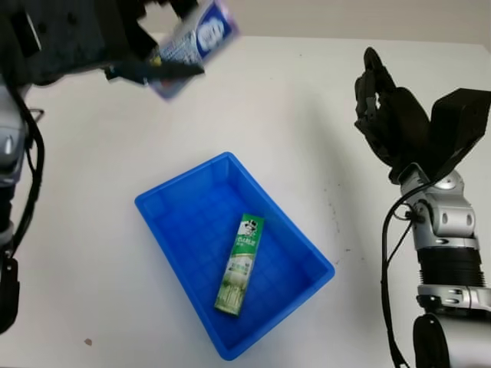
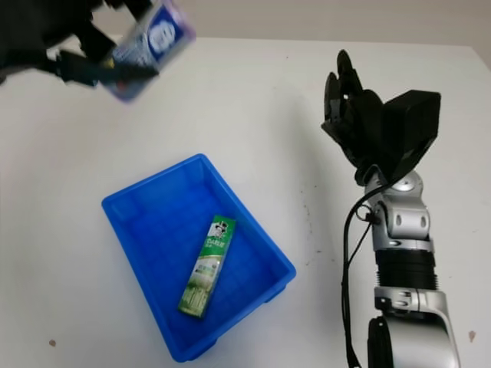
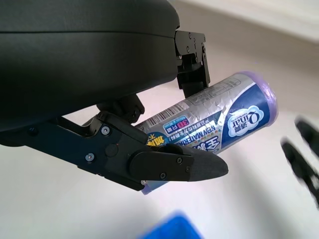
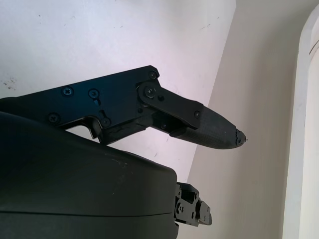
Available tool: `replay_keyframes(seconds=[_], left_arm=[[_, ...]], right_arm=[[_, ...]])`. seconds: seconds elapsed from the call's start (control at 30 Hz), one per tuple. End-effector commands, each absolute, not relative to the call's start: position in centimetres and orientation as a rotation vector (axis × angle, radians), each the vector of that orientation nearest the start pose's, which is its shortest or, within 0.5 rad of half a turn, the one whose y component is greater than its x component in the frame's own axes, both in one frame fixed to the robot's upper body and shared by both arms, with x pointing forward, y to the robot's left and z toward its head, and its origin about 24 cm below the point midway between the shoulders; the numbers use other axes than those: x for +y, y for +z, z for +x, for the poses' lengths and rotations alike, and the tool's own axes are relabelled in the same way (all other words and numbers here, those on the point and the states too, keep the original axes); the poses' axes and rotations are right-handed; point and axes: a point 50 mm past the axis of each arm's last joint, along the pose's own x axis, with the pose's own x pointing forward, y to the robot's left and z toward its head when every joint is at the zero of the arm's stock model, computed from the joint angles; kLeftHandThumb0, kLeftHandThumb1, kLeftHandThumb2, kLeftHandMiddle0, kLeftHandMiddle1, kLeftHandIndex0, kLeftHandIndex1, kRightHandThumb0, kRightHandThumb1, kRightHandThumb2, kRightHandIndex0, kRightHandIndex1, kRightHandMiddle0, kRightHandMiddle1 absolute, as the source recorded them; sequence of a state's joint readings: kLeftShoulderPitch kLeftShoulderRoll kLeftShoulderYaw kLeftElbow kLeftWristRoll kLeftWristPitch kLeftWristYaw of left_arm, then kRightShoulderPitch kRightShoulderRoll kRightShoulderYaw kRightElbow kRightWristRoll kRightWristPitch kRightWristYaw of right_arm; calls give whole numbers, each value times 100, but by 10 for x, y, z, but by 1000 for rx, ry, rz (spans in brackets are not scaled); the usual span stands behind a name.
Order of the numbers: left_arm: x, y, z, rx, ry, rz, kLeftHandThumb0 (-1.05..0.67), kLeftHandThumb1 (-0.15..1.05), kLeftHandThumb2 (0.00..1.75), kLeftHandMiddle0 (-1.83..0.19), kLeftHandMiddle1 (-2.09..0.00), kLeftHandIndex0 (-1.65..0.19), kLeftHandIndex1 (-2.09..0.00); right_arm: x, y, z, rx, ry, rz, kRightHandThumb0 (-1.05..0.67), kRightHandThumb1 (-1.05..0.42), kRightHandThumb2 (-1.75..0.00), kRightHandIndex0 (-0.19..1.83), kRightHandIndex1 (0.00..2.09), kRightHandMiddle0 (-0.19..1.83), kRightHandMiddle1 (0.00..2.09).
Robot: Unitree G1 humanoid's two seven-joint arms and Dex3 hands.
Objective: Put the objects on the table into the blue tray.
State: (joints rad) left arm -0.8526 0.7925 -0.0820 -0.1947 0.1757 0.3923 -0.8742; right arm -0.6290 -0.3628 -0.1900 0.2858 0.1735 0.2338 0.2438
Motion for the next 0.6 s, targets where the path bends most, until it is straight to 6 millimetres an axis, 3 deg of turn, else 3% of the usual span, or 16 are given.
replay_keyframes(seconds=[0.0,0.13,0.4,0.43,0.5,0.53,0.57], left_arm=[[175,294,295,-193,-628,1098,-41,105,51,-82,-209,-52,-209],[168,269,287,-76,-729,1098,-42,105,52,-97,-209,-65,-209],[158,248,274,67,-843,1115,-42,105,49,-103,-209,-60,-209],[158,247,273,72,-853,1104,-41,105,44,-92,-209,-47,-209],[158,246,272,88,-876,1091,-42,105,38,-51,-209,-10,-200],[157,245,271,96,-894,1083,-43,105,35,-37,-199,0,-187],[157,245,271,100,-906,1078,-44,105,32,-24,-184,4,-160]], right_arm=[[-220,170,356,-153,108,-101,-66,-105,-78,-19,0,-19,0],[-219,170,356,-151,100,-106,-67,-105,-78,-19,0,-19,0],[-221,169,353,-150,89,-90,-66,-105,-76,-19,0,-19,0],[-221,168,353,-149,89,-90,-67,-105,-75,-19,0,-19,0],[-221,168,353,-144,90,-92,-67,-105,-76,-19,0,-19,0],[-221,168,353,-143,90,-90,-67,-105,-76,-19,0,-19,0],[-221,168,353,-141,89,-88,-67,-105,-76,-19,0,-19,0]])
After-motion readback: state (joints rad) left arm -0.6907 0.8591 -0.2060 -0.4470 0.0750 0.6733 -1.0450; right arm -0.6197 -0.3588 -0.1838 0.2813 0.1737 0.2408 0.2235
